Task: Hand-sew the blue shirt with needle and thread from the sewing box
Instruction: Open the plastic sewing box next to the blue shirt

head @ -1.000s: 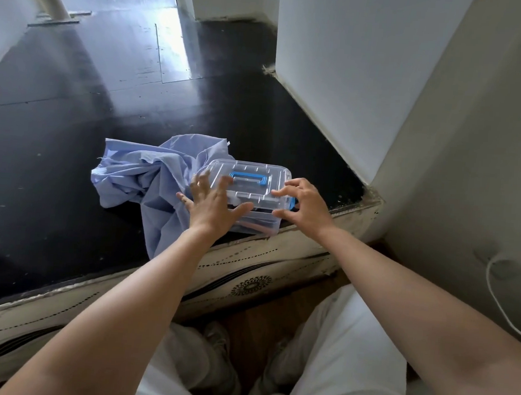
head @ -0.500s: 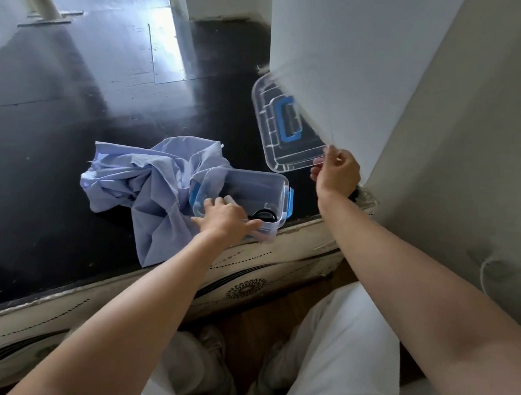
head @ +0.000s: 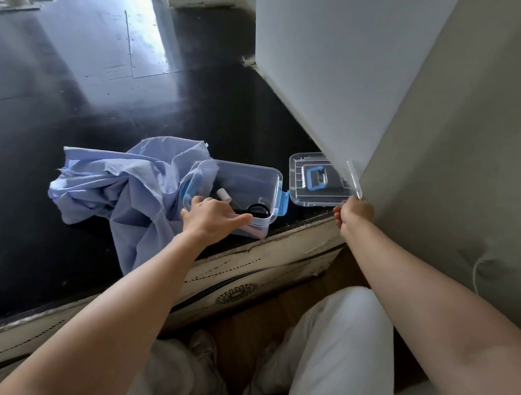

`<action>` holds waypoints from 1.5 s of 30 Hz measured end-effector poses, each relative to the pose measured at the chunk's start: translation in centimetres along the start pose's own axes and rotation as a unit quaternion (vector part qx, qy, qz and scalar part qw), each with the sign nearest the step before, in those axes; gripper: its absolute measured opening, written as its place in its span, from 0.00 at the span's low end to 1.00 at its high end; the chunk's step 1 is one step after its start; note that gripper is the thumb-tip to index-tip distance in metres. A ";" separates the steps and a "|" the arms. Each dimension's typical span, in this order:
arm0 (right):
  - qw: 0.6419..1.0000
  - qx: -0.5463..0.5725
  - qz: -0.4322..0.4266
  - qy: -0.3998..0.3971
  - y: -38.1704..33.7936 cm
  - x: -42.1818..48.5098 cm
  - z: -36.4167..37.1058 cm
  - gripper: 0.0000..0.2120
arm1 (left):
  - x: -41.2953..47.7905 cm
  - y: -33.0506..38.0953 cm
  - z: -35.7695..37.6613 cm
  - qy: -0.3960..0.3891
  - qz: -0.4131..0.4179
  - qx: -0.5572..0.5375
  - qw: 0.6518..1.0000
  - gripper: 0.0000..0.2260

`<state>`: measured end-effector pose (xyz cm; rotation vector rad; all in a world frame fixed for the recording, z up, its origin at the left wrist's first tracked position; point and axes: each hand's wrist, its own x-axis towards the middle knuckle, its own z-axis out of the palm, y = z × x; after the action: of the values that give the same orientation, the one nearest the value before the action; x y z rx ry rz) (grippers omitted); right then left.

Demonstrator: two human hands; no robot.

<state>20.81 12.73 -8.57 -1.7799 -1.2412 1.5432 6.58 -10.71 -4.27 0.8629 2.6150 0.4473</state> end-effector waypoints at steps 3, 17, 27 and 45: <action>0.995 -0.094 -0.029 -0.008 0.1 0.9 0.0 0.19 | 1.4 -1.1 0.3 0.006 0.016 0.012 1.000 0.20; 0.894 -0.168 -0.348 -0.228 0.3 -4.7 2.9 0.21 | 2.4 -1.0 1.6 0.045 -0.099 -0.127 0.986 0.51; 0.924 -0.271 -0.230 -0.143 0.2 -5.8 3.7 0.07 | 2.9 -6.2 1.9 -0.006 -0.133 -0.156 0.979 0.43; 0.930 -0.163 -0.227 -0.240 -0.8 -7.9 2.6 0.05 | 1.9 -12.2 0.5 0.023 -0.151 -0.150 0.977 0.30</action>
<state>18.44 5.82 -4.46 -1.1710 -2.0794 1.5995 -0.80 -18.75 -10.00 0.3558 2.5670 0.7551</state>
